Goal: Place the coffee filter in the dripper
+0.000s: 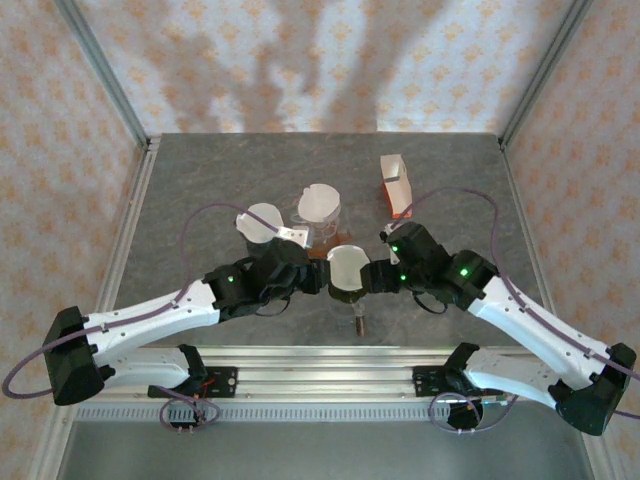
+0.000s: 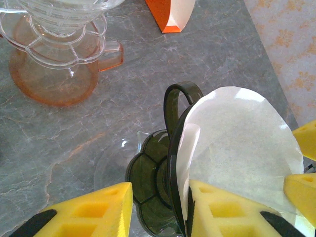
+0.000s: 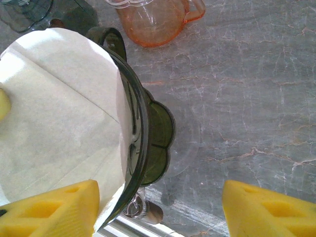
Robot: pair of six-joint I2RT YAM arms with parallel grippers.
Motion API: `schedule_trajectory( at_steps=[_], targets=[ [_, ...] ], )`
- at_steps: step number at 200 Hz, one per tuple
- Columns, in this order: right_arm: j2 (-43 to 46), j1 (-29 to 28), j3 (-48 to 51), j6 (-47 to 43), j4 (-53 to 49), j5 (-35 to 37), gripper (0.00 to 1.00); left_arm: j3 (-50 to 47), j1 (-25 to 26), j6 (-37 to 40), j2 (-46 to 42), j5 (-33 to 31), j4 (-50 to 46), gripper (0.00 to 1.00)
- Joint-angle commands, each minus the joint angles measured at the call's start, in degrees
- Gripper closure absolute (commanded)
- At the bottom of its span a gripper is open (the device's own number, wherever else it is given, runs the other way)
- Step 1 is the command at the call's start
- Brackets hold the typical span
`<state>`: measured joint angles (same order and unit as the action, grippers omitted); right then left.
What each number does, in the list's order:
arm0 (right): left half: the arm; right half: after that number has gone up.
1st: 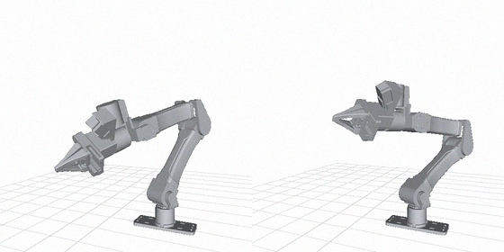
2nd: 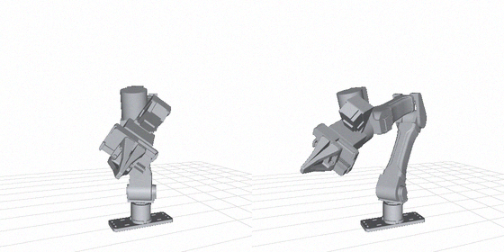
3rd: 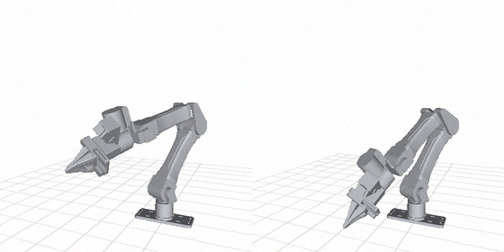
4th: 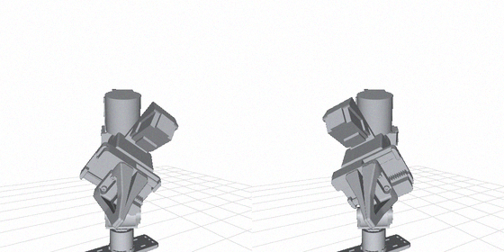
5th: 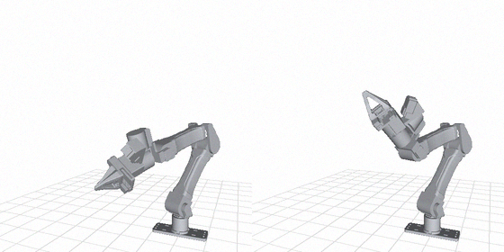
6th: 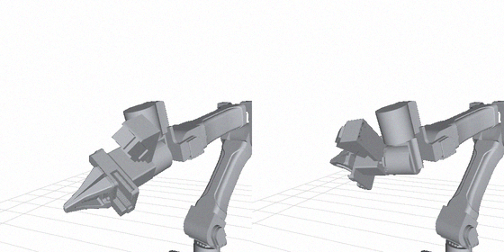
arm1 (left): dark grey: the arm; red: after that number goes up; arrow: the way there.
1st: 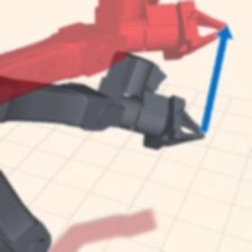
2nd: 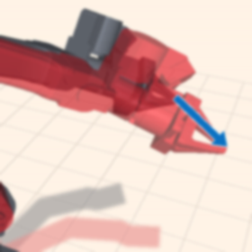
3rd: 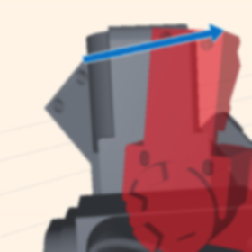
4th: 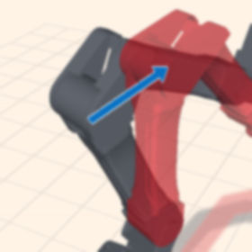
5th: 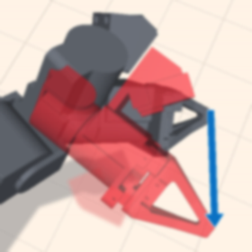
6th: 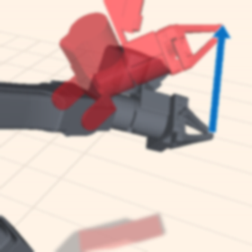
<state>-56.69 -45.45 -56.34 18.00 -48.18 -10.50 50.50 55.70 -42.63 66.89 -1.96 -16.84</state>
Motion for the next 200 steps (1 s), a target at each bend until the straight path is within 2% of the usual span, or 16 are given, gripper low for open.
schedule_trajectory(
  at_steps=[1, 34, 57, 116, 174, 200],
  targets=[
    [1.3, -0.4, 0.8, 0.5, -0.6, 1.0, 0.34, -1.0, -0.6, -0.6, -0.3, -1.5, -1.0, 0.66],
    [1.1, -0.4, -0.6, -0.1, -0.1, 0.8, 0.24, -0.9, -0.6, -0.5, -0.3, -1.5, -1.2, 0.66],
    [0.6, -0.1, -3.0, -0.4, 0.2, 2.0, 0.22, -0.9, -0.6, -0.5, -0.3, -1.4, -1.1, 0.66],
    [-7.2, 1.2, -7.6, -2.6, -1.0, 2.5, 0.31, -0.9, -0.6, -0.4, -0.2, -1.5, -1.3, 0.66],
    [-7.4, 1.8, -6.8, -1.7, -1.2, 6.4, 0.36, -0.8, -0.6, -0.3, 0.0, -1.4, -1.1, 0.66],
    [-6.9, 2.1, -6.7, -1.9, -1.8, 6.4, 0.34, -0.9, -0.6, -0.3, -0.1, -1.4, -1.1, 0.66]
  ],
)
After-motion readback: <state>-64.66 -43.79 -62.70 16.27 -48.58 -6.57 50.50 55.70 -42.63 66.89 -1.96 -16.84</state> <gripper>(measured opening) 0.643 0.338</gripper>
